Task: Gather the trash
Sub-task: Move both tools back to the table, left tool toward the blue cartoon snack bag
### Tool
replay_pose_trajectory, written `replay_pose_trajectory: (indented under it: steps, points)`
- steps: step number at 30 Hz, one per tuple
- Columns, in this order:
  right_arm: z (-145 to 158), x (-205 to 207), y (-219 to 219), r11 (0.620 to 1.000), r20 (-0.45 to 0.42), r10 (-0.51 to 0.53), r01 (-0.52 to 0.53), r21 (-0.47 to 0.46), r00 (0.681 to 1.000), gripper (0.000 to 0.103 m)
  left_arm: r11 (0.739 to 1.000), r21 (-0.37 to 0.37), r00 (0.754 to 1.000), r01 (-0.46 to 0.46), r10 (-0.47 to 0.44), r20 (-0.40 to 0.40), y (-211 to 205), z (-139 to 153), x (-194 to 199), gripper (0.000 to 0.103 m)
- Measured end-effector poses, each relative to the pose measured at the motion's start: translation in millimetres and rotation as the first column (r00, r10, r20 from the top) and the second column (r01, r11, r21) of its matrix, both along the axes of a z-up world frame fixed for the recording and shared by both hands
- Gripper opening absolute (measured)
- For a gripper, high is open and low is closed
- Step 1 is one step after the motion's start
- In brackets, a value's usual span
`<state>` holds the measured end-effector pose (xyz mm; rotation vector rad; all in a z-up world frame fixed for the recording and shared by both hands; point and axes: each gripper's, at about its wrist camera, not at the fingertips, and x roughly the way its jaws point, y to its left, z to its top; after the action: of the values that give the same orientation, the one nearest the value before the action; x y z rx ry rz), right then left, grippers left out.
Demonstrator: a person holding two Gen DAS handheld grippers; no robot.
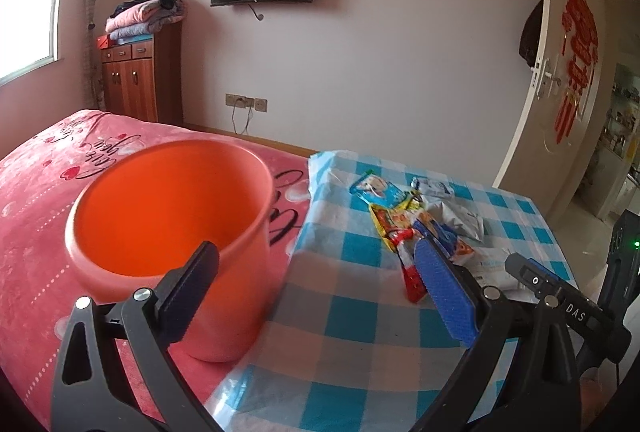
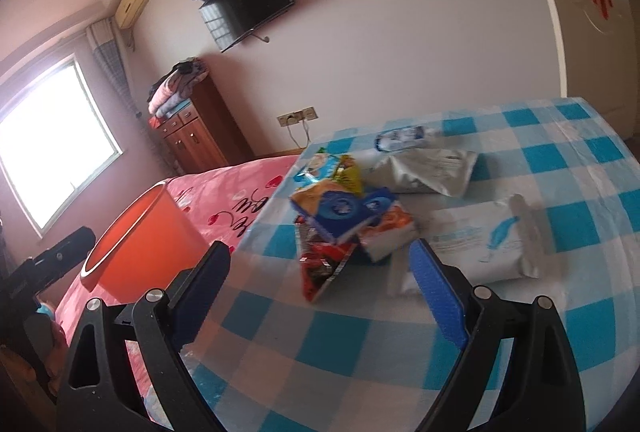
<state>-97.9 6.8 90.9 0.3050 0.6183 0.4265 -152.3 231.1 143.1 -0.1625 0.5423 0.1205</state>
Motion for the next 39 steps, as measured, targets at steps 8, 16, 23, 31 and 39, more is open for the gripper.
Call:
replay_pose_trajectory:
  steps: [8, 16, 23, 31, 39]
  points:
    - [-18.1, 10.1, -35.0, 0.998, -0.042, -0.039, 0.041, 0.040, 0.998, 0.090, 0.999, 0.002, 0.997, 0.036, -0.036, -0.065, -31.0, -14.9, 19.6, 0.099]
    - [-32.0, 20.4, -66.3, 0.995, -0.080, -0.059, 0.065, 0.077, 0.995, 0.090, 0.995, -0.078, 0.990, 0.068, -0.077, -0.121, -51.2, -17.9, 68.7, 0.099]
    - [-39.3, 27.3, -88.8, 0.991, -0.106, -0.060, 0.072, 0.111, 0.992, 0.090, 0.985, -0.169, 0.968, 0.031, -0.071, -0.239, -62.3, -28.2, 162.7, 0.098]
    - [-42.2, 34.7, -109.4, 0.983, -0.129, -0.035, 0.057, 0.175, 0.991, 0.090, 0.963, -0.260, 0.907, -0.065, -0.052, -0.417, -63.5, -68.0, 276.3, 0.090]
    - [-44.1, 39.3, -123.8, 0.978, -0.139, -0.037, 0.064, 0.197, 0.990, 0.090, 0.964, -0.229, 0.853, -0.132, -0.007, -0.521, -60.8, -99.0, 331.9, 0.080]
